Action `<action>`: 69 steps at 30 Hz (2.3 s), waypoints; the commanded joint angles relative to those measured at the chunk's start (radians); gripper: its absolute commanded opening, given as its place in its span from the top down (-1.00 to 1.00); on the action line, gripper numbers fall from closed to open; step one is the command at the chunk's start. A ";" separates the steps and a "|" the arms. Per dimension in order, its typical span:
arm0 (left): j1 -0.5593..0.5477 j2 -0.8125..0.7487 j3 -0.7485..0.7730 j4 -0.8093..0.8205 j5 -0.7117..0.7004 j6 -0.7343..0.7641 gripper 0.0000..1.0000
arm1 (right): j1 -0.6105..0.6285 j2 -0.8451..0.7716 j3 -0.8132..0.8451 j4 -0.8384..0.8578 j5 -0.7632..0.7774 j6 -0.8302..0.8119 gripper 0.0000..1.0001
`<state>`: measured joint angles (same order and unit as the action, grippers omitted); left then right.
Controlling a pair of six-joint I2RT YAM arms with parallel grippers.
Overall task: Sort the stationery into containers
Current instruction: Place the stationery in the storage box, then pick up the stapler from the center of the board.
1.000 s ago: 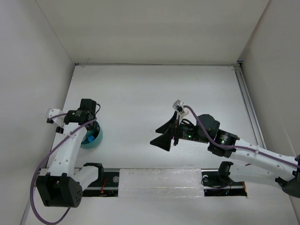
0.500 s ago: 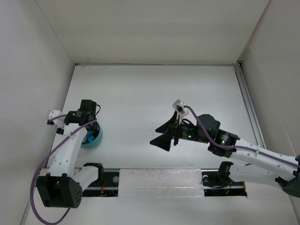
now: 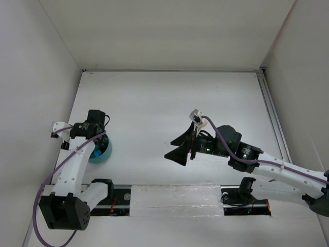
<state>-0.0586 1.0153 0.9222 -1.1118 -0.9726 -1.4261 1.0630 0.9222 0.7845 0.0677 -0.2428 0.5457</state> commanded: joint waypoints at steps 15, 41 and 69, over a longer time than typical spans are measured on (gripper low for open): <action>-0.038 -0.044 0.141 0.104 -0.081 0.220 -0.99 | 0.011 0.015 0.044 0.020 0.140 -0.030 -0.96; -0.058 -0.348 0.031 0.705 0.720 0.975 -0.99 | -0.281 0.598 0.496 -0.660 0.836 0.440 -0.99; -0.141 -0.491 -0.082 0.793 0.873 1.014 -0.99 | -0.643 0.872 0.519 -0.766 0.666 0.758 -0.91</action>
<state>-0.1955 0.5171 0.8436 -0.3626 -0.1177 -0.4267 0.4133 1.7710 1.3132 -0.7486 0.4698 1.2861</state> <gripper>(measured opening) 0.993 0.959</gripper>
